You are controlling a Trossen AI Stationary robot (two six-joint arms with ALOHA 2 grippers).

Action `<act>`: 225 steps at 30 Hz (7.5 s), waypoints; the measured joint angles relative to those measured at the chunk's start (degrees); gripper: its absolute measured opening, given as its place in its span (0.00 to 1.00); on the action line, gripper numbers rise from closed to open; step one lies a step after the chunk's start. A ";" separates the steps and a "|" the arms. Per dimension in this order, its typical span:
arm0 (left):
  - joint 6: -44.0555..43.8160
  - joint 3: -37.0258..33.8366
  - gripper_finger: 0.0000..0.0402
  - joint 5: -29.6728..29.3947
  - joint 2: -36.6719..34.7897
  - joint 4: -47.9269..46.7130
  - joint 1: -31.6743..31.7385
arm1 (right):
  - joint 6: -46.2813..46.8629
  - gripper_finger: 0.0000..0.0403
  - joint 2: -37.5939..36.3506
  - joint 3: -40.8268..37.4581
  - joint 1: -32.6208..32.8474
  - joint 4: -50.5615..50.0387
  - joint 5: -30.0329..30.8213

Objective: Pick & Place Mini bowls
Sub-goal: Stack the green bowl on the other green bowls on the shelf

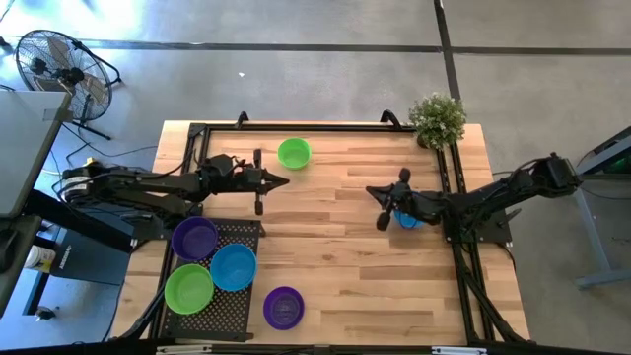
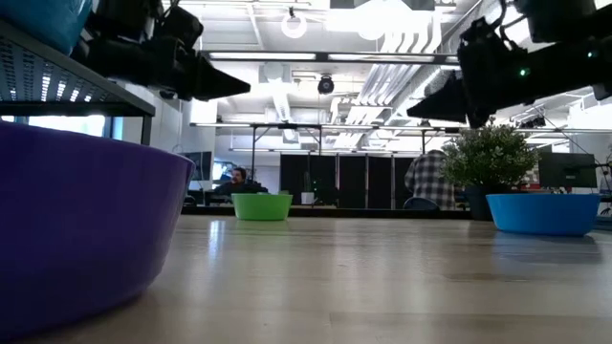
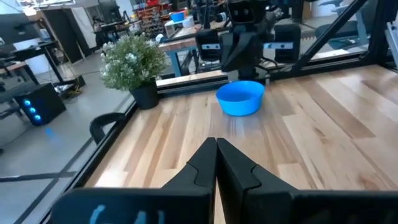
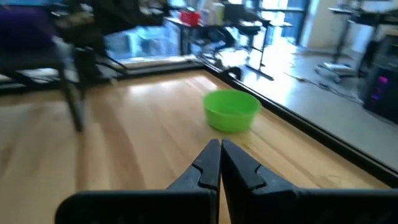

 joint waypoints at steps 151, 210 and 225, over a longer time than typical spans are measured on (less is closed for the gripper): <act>-10.48 60.19 0.00 -16.67 8.44 -107.76 -21.99 | 11.39 0.37 10.10 31.45 2.95 -63.97 -4.26; -73.34 75.16 0.00 -28.79 29.23 -124.81 -89.66 | 9.18 0.37 10.10 31.45 2.94 -61.68 -4.55; -78.50 73.88 0.18 -26.88 29.23 -123.48 -89.66 | 9.18 0.37 10.10 31.45 2.94 -61.68 -4.98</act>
